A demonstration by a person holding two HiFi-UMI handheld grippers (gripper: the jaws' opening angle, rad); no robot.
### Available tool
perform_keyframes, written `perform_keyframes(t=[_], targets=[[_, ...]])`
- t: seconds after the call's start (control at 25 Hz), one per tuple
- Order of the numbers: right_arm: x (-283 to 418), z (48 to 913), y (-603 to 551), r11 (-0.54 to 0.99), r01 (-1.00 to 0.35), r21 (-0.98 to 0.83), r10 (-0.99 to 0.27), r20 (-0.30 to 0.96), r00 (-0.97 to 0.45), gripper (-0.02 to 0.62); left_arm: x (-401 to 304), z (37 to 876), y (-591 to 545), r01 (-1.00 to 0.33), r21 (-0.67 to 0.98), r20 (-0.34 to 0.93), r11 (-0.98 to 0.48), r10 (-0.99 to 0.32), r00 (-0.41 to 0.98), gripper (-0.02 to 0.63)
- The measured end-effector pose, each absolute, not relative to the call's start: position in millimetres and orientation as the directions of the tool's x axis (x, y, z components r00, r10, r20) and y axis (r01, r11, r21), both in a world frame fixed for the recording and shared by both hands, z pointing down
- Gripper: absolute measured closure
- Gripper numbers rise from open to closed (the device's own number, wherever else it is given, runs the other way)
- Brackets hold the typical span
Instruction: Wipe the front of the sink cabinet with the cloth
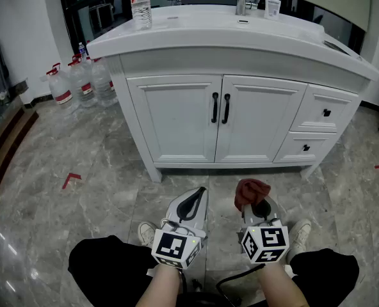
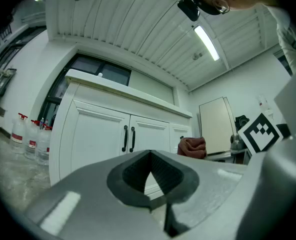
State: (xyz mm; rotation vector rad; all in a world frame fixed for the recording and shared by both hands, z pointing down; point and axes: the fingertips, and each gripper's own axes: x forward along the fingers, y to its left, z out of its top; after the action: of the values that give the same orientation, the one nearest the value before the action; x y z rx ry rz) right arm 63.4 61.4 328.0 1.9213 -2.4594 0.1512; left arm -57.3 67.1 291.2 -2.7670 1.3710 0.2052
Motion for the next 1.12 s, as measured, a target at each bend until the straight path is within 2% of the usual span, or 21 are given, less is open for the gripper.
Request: perform_keyframes(t=[0.76,1.12], targets=[[57.1,328.4,44.7,0.240,-0.964,-0.119,-0.965,0.077,-0.249,0.517,-59.5,275.3,56.9,-0.804,0.037,-0.158,-0.593,-0.798,0.582,0.606],[13.5,335.2,-24.1,0.287,-0.944,-0.162,-0.951,0.076,-0.301,0.517,-115.6,291.2,-7.3,-0.857,0.136,-0.149,-0.497,-0.865,0.479,0.606]])
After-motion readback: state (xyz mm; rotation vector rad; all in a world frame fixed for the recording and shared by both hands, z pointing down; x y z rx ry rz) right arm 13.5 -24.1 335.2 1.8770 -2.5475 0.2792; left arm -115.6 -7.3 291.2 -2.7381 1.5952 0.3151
